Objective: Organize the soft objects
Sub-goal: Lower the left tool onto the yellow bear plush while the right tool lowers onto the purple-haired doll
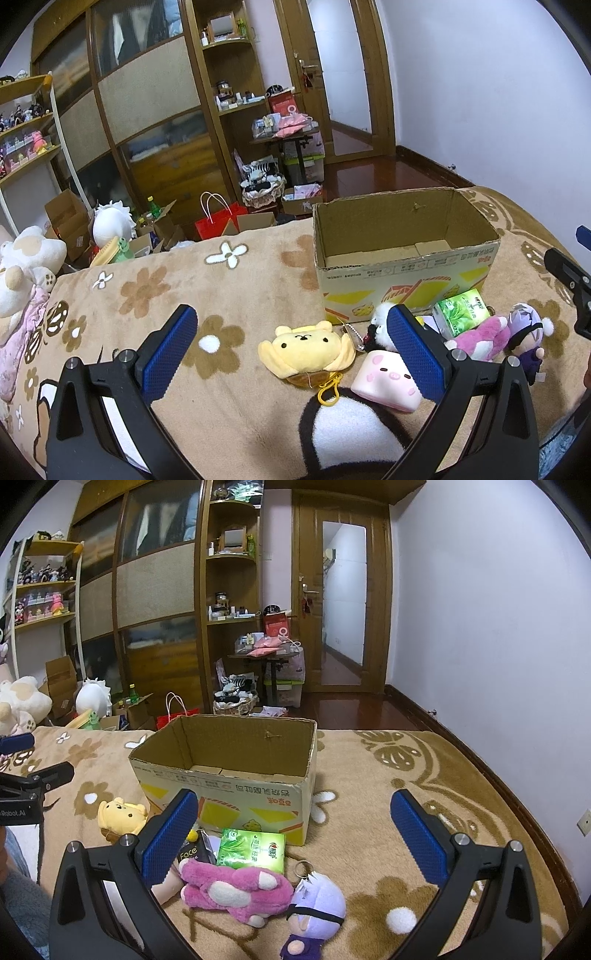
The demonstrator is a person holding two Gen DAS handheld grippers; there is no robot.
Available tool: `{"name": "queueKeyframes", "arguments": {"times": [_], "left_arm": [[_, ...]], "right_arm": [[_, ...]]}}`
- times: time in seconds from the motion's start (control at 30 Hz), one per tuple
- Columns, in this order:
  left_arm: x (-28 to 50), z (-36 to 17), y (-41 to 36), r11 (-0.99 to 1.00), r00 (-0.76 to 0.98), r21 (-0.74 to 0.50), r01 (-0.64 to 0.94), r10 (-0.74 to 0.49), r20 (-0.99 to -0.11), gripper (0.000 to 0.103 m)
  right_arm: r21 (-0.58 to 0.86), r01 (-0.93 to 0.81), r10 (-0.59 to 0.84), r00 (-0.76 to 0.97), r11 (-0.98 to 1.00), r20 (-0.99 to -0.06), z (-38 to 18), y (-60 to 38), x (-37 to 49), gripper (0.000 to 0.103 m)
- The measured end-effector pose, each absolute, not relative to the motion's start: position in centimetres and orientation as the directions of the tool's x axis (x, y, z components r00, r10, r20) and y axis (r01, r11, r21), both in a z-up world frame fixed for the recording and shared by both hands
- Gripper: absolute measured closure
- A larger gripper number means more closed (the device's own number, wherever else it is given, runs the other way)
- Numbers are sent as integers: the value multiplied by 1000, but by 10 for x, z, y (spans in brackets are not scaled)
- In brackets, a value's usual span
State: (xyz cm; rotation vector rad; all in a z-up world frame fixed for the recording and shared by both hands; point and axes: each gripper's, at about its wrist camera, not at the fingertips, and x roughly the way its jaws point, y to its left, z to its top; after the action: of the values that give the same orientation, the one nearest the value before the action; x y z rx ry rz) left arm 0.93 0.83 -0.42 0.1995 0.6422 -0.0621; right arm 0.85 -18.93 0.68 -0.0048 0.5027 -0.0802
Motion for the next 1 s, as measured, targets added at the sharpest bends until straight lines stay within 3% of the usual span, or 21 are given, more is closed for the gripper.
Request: {"name": "queueKeyframes", "arguments": {"times": [0.43, 1.0], "left_arm": [[40, -10, 6, 982, 738, 103, 156, -46, -674, 1], [94, -55, 9, 987, 558, 84, 135, -6, -830, 1]], "right_arm": [[71, 118, -62, 842, 990, -537, 11, -210, 20, 0], [181, 193, 15, 644, 964, -765, -33, -236, 35, 0]]}}
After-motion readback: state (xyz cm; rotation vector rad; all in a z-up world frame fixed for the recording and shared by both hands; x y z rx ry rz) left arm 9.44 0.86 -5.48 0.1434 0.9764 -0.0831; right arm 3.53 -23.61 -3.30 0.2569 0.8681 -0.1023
